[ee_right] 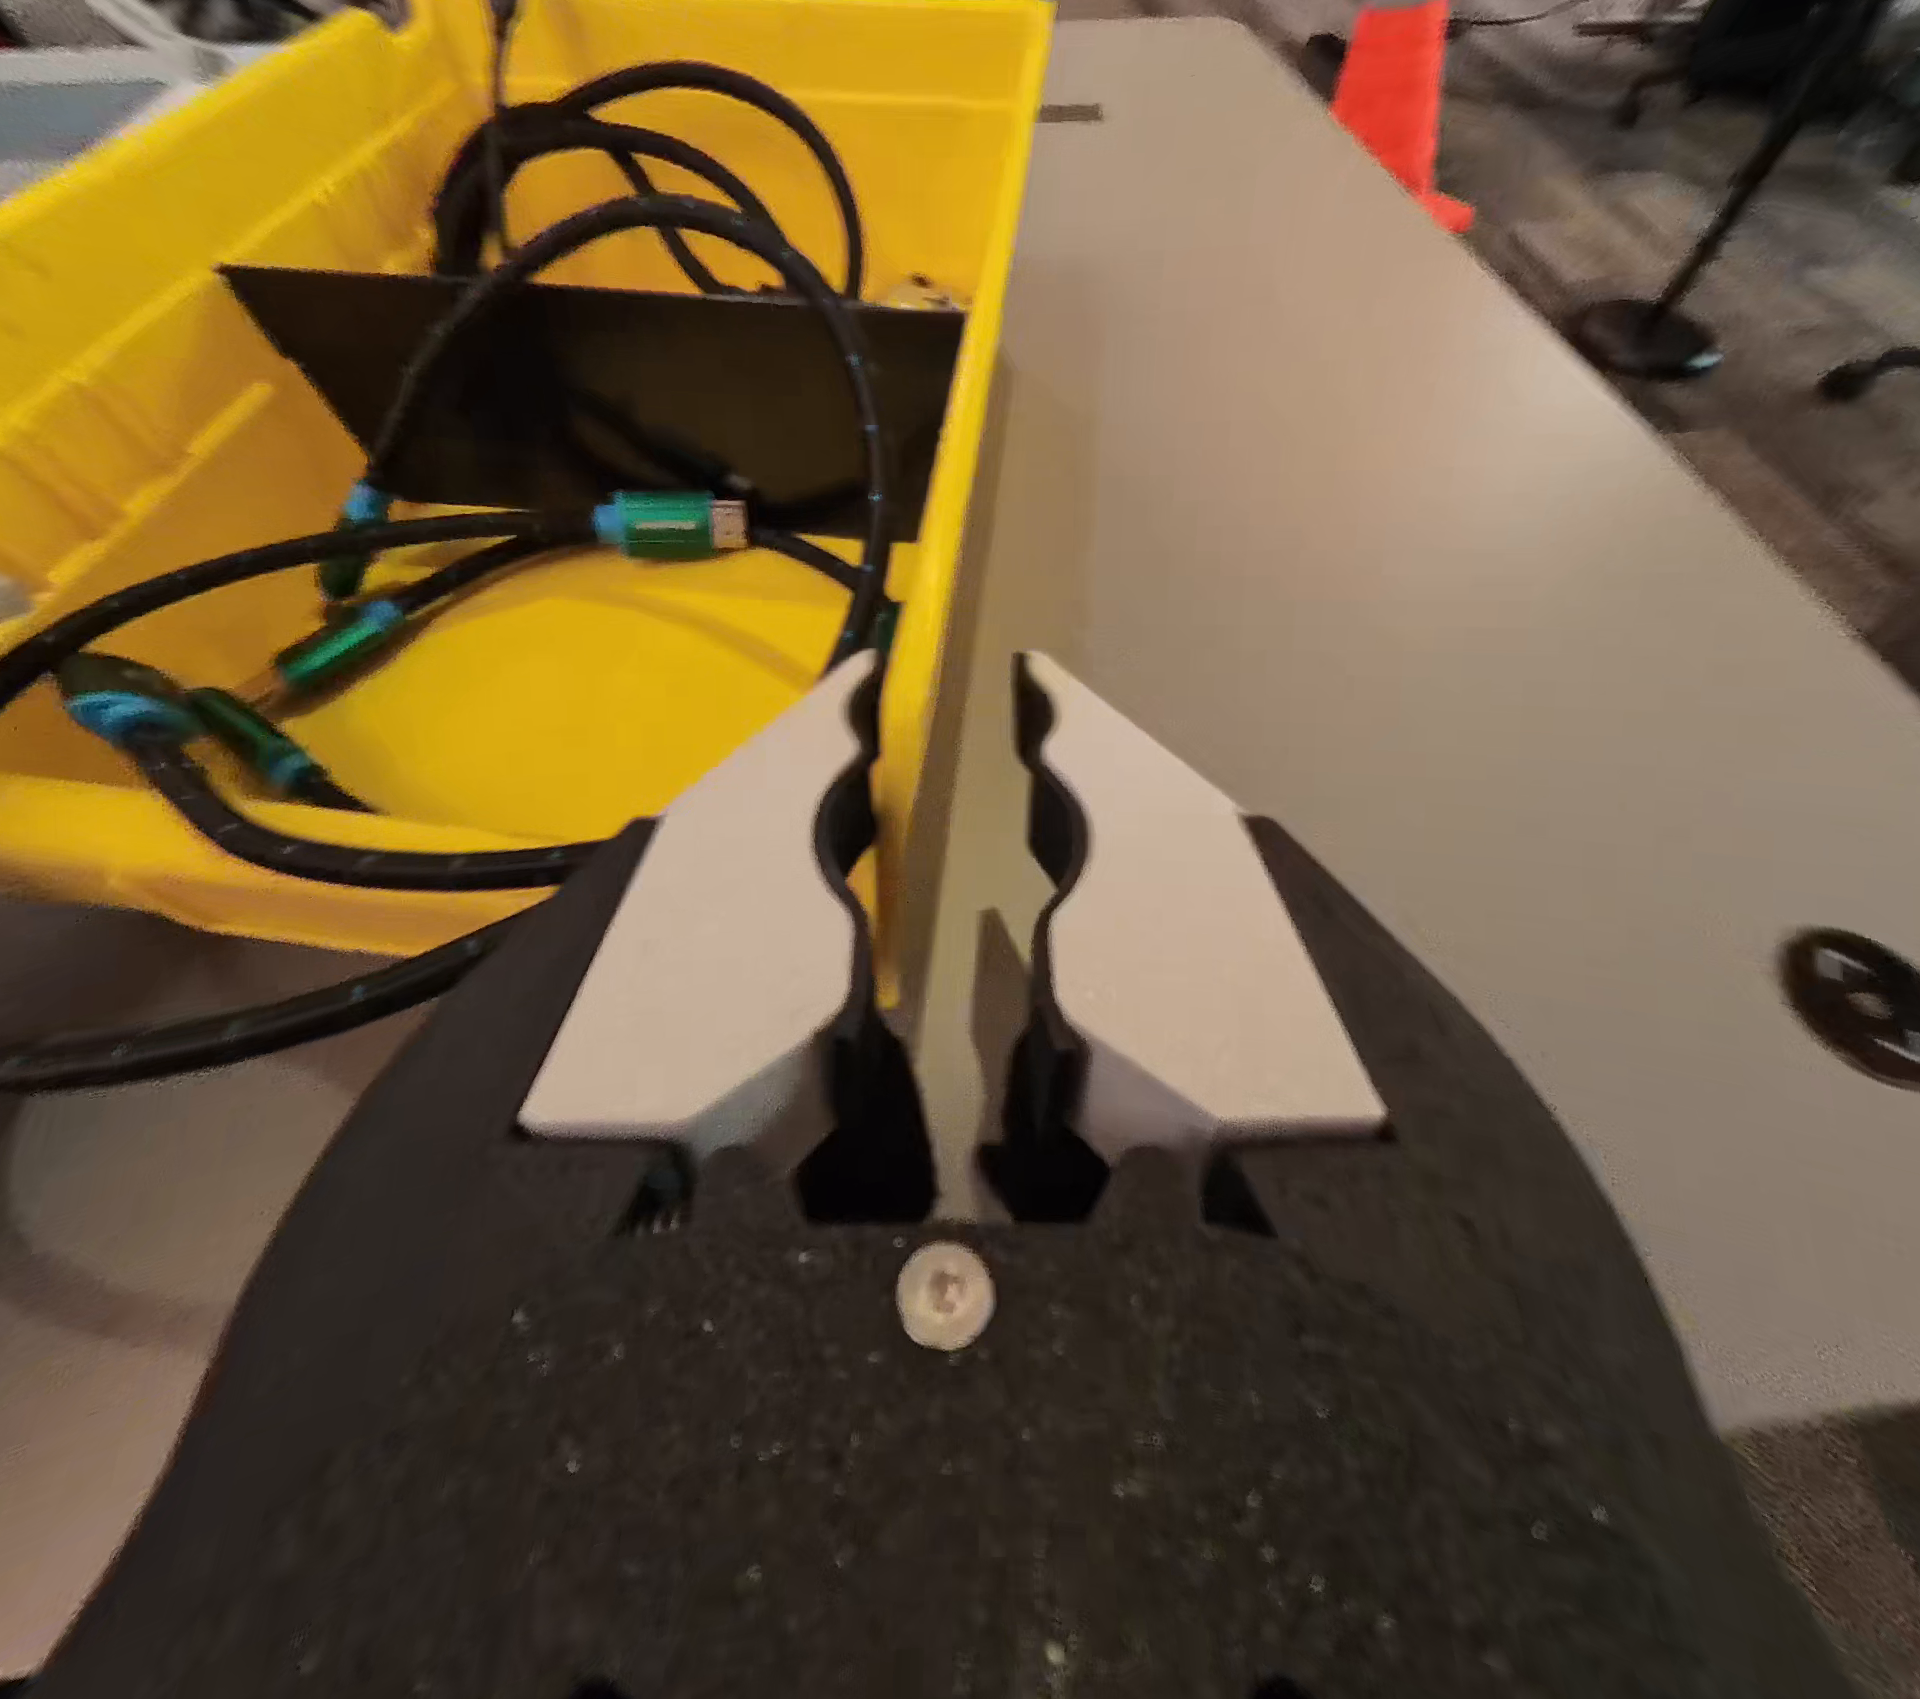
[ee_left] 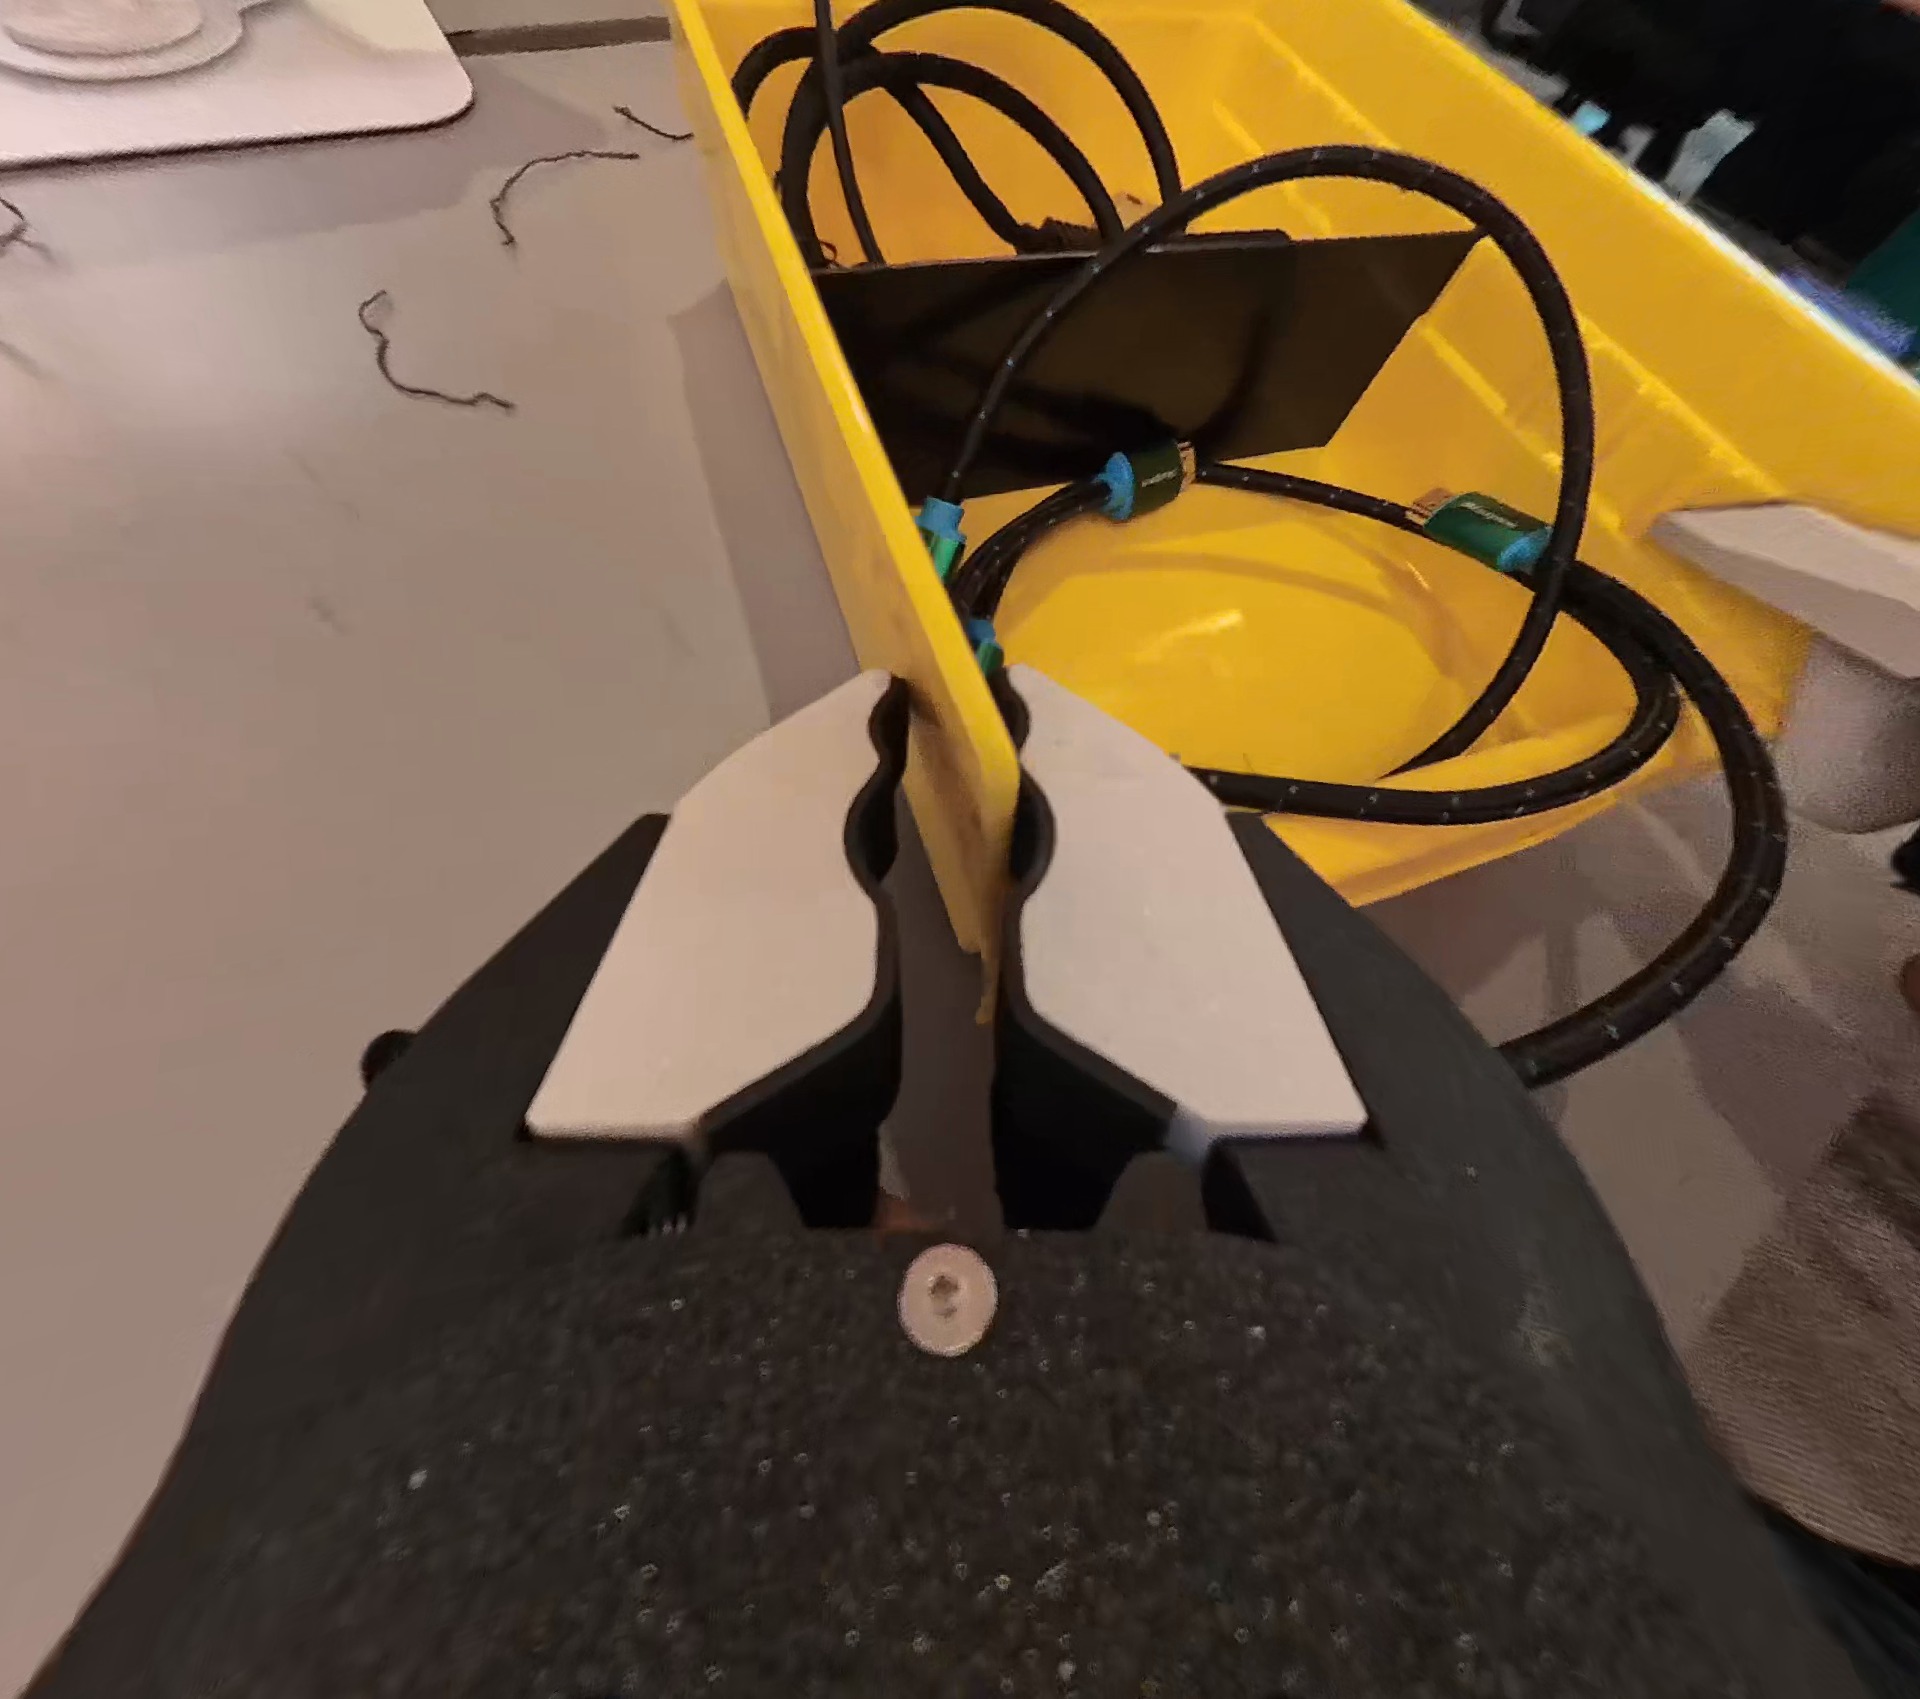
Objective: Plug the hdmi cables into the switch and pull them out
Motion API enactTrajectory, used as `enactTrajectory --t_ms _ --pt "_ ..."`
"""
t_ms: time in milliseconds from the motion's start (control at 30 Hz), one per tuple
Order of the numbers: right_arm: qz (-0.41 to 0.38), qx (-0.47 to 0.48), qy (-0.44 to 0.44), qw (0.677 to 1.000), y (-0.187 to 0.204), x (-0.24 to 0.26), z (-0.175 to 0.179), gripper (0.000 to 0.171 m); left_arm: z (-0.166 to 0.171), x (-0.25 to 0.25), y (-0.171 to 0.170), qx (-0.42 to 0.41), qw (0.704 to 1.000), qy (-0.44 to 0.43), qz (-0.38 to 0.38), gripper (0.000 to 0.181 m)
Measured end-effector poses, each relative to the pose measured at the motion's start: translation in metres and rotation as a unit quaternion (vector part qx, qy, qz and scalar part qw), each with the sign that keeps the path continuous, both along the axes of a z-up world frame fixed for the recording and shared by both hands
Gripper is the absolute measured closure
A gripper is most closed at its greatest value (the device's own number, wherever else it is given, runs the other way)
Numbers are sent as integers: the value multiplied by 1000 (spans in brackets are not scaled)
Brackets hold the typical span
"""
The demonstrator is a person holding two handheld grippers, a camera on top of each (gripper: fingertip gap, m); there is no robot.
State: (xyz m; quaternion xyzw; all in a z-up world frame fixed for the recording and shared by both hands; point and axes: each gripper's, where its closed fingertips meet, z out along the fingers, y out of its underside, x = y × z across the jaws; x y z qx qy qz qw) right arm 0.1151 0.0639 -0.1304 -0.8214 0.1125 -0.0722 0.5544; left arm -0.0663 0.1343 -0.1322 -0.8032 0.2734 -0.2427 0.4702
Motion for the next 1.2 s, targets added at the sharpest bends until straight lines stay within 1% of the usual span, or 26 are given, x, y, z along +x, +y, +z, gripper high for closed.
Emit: enactTrajectory --t_ms 33,133,167,233,300,433,533,633,733,833,867,900,967,1067,1100,1200 --pt "18 2 12 1000 3 -7 0 152 0 0 0 5 1000 14 3 168" --pt "-1 -12 -18 1000 2 -6 0 164 1 -4 -1 25 999 37 17 172" --pt "-4 -10 -15 1000 0 -8 1 168 3 -6 -3 32 999 37 20 173" --pt "-5 1 -31 999 -3 -14 11 169 7 -15 -7 49 998 39 25 174" --pt "-10 28 -49 998 -6 -26 30 169 17 -30 -7 71 996 32 35 175" --pt "18 66 -51 996 9 -77 60 169 46 -87 5 81 994 27 71 176" --pt "58 64 -43 995 39 -129 62 168 56 -145 22 79 988 43 125 177" --pt "102 54 -34 993 72 -181 56 168 47 -200 36 63 981 56 173 177" --pt "130 30 -28 991 95 -220 36 168 27 -236 47 37 977 67 197 177" --pt "141 -5 -22 990 106 -235 13 168 0 -248 51 0 978 65 197 176" --pt "139 -20 -10 990 107 -236 4 168 2 -247 52 13 980 54 190 176" --pt "141 -12 1 990 107 -236 3 168 2 -248 53 12 980 62 188 175" --pt "167 -10 -3 986 106 -237 1 163 2 -246 53 4 983 56 174 173" --pt "205 1 19 979 98 -239 8 151 6 -243 47 -38 987 -18 156 166" --pt "219 5 32 975 94 -241 12 144 7 -244 46 -47 987 -22 152 163" --pt "224 3 42 974 84 -234 22 137 13 -248 44 -48 988 -27 146 160"
